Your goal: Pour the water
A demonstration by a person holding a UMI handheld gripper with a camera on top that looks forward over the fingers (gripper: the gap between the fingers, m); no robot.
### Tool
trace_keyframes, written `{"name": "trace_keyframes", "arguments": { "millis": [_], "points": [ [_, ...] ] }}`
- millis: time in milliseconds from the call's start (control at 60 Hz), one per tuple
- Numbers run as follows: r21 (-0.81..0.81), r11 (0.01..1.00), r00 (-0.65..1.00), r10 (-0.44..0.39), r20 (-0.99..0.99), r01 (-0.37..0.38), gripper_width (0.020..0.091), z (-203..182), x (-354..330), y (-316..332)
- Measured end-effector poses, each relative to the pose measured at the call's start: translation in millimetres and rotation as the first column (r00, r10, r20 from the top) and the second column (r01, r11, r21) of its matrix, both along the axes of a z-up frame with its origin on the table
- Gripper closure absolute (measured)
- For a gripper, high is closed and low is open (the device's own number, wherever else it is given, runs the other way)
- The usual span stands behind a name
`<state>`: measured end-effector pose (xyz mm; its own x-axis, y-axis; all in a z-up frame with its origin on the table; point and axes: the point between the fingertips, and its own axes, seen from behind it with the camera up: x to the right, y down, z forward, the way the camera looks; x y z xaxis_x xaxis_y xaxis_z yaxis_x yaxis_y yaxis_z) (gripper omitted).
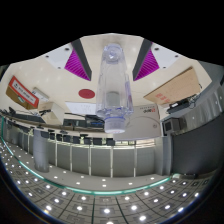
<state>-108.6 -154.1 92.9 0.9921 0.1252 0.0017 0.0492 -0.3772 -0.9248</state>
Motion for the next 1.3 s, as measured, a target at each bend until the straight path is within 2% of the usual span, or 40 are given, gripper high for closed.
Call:
{"name": "trace_keyframes", "arguments": {
  "millis": [50, 117, 267, 333, 417, 433, 650, 767, 917, 1100, 1300],
  "points": [
    [0.012, 1.0, 1.0, -0.011, 0.012, 0.011, 0.0343, -7, -6, 9],
    [0.032, 0.999, 0.999, -0.023, 0.034, 0.022, 0.0577, -16, -6, 21],
    [0.071, 0.997, 0.999, -0.03, 0.039, 0.027, 0.0637, -11, -11, 27],
    [0.075, 0.996, 0.997, -0.062, 0.043, 0.058, 0.0703, -5, -4, 29],
    [0.066, 0.995, 0.994, -0.075, 0.081, 0.07, 0.0726, 3, 0, 29],
    [0.062, 0.996, 0.994, -0.075, 0.084, 0.07, 0.0749, 4, -1, 30],
    [0.06, 0.99, 0.964, -0.138, 0.226, 0.128, 0.0754, 45, 39, 51],
    [0.09, 0.984, 0.905, -0.175, 0.389, 0.152, 0.0755, 77, 74, 78],
    [0.142, 0.98, 0.756, -0.197, 0.624, 0.138, 0.0755, 112, 111, 131],
    [0.158, 0.987, 0.466, -0.143, 0.873, 0.007, 0.0755, 123, 114, 206],
    [0.096, 0.984, 0.011, -0.096, 0.995, -0.151, 0.0754, 106, 111, 272]
  ]
}}
